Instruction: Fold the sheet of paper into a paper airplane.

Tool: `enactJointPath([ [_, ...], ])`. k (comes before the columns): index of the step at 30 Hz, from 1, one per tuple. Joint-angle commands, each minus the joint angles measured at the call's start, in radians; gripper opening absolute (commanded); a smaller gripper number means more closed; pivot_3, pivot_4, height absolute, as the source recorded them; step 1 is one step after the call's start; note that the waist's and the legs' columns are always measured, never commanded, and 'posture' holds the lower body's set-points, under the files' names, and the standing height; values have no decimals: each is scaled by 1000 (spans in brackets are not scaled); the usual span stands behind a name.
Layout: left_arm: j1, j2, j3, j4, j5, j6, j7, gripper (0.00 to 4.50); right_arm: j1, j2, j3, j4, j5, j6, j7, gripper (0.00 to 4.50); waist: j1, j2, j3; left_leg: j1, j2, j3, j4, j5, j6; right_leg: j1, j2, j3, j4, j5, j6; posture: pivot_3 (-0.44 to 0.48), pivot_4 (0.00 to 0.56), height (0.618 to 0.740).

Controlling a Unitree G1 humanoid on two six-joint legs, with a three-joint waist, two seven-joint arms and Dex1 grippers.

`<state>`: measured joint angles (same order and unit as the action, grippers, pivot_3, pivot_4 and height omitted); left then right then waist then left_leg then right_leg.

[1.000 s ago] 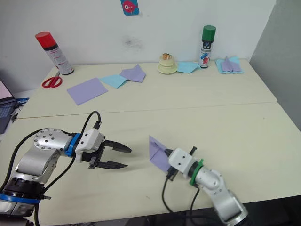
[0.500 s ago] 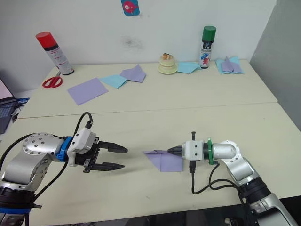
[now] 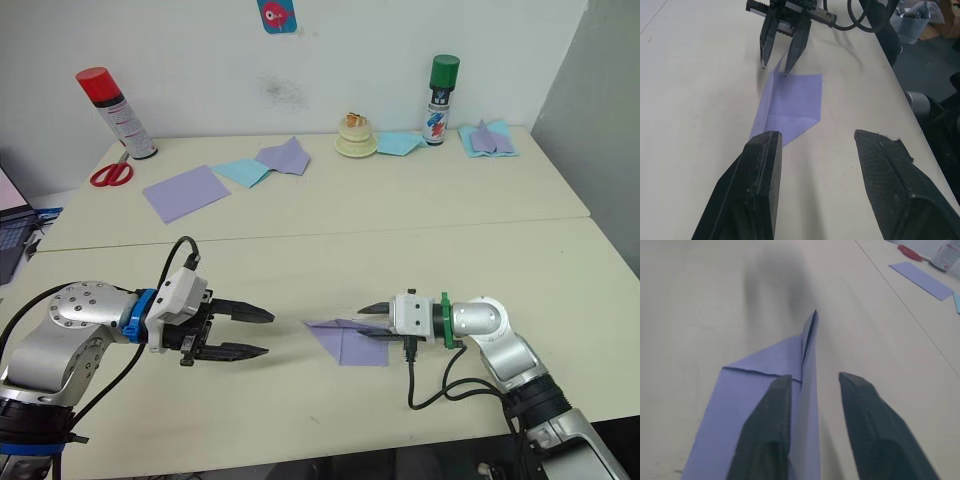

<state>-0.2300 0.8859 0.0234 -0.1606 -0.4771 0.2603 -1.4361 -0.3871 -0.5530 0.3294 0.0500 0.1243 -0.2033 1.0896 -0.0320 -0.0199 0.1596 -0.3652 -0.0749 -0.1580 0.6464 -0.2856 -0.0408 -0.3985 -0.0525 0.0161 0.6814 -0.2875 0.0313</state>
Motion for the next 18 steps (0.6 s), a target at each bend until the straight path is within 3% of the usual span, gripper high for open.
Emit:
enactJointPath([
  [1, -13, 22, -3, -16, 8, -2, -5, 2615, -24, -48, -48, -195, 81, 127, 28, 1986, 0, 1, 0, 0, 0, 0, 0, 0, 0, 0, 0, 0, 0, 0, 0, 0, 150, 740],
  [6, -19, 29, -3, 1, 42, -29, 9, 2615, -60, -89, -102, -391, 212, 391, 2, 1986, 0, 1, 0, 0, 0, -1, 0, 0, 0, 0, 0, 0, 0, 0, 0, 0, 150, 740],
  [12, -56, 60, -19, 25, 119, -97, 0, 2615, -110, -104, -115, -378, 168, 530, -62, 1986, 3, 1, 0, 0, 0, -1, 0, 0, 0, 0, -1, -1, -1, 0, 0, 0, 150, 740],
  [15, -101, 75, -15, -4, 80, -12, 4, 2615, -110, -104, -62, -338, 98, 514, -65, 1362, 2, 1, 0, 0, 0, -1, -1, 0, 0, 0, -1, -1, -1, 0, 0, 0, 150, 740],
  [18, -122, 95, -23, -27, 60, 52, -10, 2615, -101, -96, -24, -329, 73, 523, -55, 334, 0, 0, 0, -1, 0, -1, -1, 0, 0, 0, 0, -1, -1, 0, 0, 0, 150, 740],
])
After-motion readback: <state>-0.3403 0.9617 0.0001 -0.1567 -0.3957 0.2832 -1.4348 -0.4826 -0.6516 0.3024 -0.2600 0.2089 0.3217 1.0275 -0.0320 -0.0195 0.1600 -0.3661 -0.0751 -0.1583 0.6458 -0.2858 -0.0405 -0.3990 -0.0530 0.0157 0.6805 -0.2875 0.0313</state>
